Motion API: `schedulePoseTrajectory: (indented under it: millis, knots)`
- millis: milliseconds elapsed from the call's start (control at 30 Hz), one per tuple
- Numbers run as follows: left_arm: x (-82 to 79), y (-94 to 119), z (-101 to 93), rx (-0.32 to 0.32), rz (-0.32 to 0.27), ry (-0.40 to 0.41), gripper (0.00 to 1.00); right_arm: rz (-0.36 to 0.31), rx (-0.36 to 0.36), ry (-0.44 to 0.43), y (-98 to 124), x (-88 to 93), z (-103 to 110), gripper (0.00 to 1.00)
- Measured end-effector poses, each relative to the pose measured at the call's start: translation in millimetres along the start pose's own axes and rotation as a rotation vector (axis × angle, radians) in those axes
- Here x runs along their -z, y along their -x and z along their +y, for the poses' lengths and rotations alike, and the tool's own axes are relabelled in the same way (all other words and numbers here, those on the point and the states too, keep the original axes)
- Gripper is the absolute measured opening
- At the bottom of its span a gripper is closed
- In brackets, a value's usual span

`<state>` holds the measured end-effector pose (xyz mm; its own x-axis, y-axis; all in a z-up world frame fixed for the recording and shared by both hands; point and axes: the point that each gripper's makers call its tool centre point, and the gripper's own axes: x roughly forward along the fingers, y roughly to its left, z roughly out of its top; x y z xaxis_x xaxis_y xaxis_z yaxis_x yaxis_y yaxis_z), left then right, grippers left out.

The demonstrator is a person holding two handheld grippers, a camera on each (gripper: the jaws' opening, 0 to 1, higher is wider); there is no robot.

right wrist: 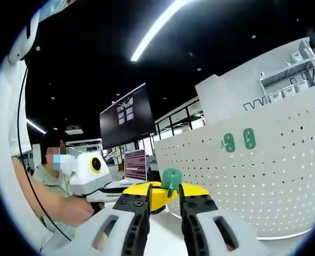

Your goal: Insert the hook assembly into the mounting plate slot until the hook locks in place.

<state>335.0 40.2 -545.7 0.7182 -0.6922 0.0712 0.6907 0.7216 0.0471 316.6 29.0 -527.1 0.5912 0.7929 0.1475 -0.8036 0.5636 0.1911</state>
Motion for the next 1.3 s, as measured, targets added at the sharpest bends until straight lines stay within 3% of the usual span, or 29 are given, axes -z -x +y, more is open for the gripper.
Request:
schedulePoseTrajectory:
  millis: [600,1300]
  knots:
    - [-1.3,-1.9,-5.8,0.007,-0.016,0.006,0.02,-0.007,0.023,0.023,-6.2,-0.8,-4.4,0.05]
    - [-1.6,-4.0,-6.4,-0.01,-0.019,0.025,0.02,-0.02,0.064,0.0,-8.2,0.6,-9.6,0.02]
